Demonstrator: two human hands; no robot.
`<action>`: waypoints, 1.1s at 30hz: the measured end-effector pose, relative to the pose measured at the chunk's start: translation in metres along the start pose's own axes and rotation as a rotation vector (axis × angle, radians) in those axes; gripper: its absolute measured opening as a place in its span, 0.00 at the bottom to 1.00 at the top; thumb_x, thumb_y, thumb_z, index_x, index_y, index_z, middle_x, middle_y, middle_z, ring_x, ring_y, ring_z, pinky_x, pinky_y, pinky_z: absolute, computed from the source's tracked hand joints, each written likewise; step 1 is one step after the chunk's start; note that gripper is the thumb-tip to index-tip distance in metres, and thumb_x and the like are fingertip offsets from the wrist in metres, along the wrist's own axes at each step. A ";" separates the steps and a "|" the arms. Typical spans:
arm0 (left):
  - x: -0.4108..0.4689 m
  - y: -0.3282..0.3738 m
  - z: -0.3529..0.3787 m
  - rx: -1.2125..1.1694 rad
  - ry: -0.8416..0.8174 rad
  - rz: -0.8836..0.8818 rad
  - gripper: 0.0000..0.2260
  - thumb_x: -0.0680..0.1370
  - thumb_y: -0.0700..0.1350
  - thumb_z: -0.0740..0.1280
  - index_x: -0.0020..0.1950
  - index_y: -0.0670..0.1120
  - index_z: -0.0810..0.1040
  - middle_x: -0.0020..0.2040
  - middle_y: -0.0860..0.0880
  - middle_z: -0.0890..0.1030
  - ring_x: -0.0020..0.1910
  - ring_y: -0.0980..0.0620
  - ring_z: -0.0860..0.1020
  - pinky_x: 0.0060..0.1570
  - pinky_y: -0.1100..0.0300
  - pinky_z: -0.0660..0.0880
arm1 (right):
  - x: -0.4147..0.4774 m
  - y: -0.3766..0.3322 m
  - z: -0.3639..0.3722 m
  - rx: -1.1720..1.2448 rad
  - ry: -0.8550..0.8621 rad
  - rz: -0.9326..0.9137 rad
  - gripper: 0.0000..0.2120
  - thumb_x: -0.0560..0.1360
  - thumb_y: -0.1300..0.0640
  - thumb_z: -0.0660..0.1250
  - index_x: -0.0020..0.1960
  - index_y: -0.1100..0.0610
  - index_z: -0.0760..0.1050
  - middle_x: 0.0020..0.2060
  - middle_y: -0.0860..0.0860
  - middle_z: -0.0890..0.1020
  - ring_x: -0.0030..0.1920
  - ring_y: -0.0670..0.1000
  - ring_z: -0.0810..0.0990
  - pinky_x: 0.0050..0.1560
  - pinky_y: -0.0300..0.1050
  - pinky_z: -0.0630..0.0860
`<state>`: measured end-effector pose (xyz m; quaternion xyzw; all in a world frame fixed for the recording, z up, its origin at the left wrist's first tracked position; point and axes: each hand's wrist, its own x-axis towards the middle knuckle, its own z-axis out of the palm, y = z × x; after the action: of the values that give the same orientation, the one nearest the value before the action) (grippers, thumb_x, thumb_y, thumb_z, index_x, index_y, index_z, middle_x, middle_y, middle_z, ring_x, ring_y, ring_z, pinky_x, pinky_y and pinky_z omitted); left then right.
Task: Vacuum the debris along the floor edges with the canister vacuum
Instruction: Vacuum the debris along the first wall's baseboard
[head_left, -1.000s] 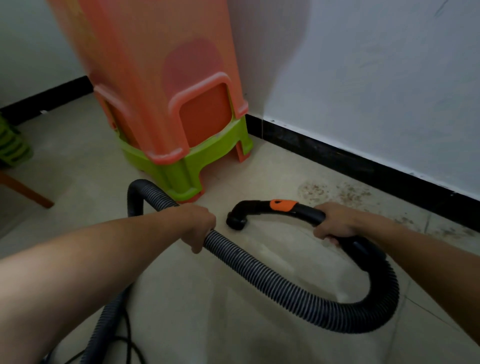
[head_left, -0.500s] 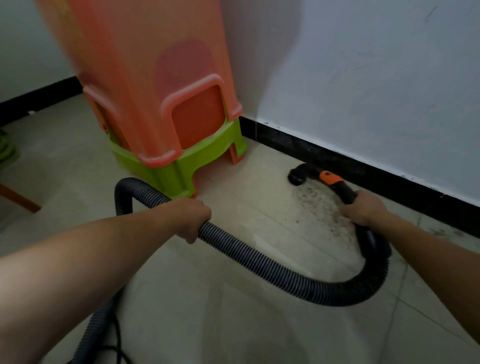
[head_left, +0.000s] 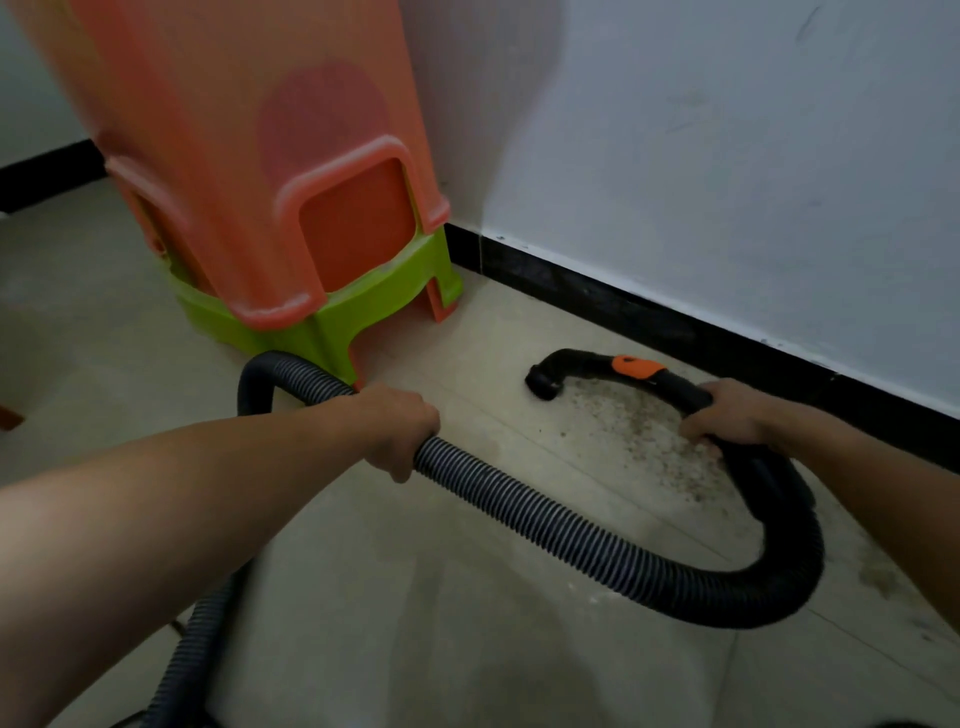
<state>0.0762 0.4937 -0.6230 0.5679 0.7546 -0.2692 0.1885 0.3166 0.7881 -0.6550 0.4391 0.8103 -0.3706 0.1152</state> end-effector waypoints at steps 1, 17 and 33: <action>0.000 0.002 -0.002 -0.006 -0.006 0.002 0.13 0.66 0.50 0.74 0.45 0.54 0.72 0.38 0.54 0.72 0.39 0.50 0.74 0.37 0.57 0.72 | -0.002 -0.002 -0.002 0.000 -0.029 -0.011 0.07 0.64 0.67 0.69 0.40 0.58 0.75 0.26 0.58 0.78 0.27 0.57 0.77 0.35 0.49 0.78; -0.006 0.013 -0.012 -0.019 0.018 0.008 0.13 0.67 0.49 0.73 0.48 0.52 0.75 0.38 0.53 0.74 0.39 0.50 0.75 0.35 0.58 0.70 | -0.030 -0.030 -0.010 -0.132 -0.176 -0.016 0.02 0.65 0.67 0.68 0.37 0.63 0.76 0.25 0.57 0.78 0.22 0.53 0.74 0.28 0.41 0.74; 0.004 0.004 0.019 0.097 -0.025 0.031 0.13 0.67 0.51 0.72 0.47 0.53 0.72 0.42 0.51 0.74 0.45 0.48 0.78 0.40 0.55 0.73 | 0.024 -0.025 0.013 -0.337 0.379 0.005 0.17 0.74 0.53 0.67 0.61 0.55 0.70 0.42 0.55 0.76 0.40 0.58 0.76 0.41 0.48 0.72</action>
<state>0.0788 0.4858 -0.6407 0.5846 0.7295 -0.3094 0.1742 0.2806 0.7859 -0.6637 0.4775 0.8666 -0.1408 0.0339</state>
